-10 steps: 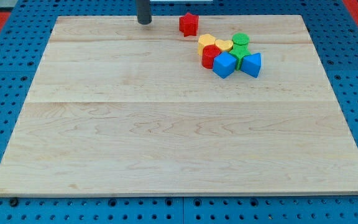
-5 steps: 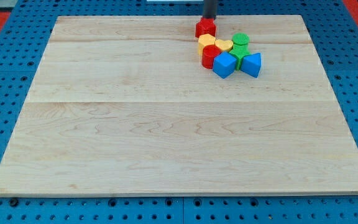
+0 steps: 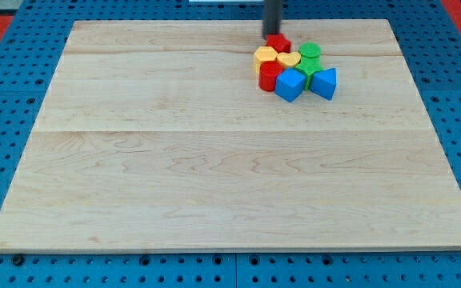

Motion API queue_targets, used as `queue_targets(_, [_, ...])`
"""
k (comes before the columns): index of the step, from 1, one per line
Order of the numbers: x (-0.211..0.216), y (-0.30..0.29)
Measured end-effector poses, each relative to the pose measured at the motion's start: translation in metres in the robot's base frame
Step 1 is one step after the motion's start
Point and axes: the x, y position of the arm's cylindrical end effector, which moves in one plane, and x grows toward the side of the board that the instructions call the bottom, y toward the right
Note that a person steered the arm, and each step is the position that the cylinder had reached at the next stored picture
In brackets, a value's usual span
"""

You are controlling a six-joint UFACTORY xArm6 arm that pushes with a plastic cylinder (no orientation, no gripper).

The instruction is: Join the red blocks and yellow hexagon to the group of blocks

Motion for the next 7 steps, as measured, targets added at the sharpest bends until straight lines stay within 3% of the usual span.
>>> queue_targets(2, [-0.011,0.048])
queue_targets(4, [0.064,0.137])
queue_targets(5, [0.096,0.138])
queue_targets(6, [0.096,0.098])
queue_targets(7, [0.096,0.107])
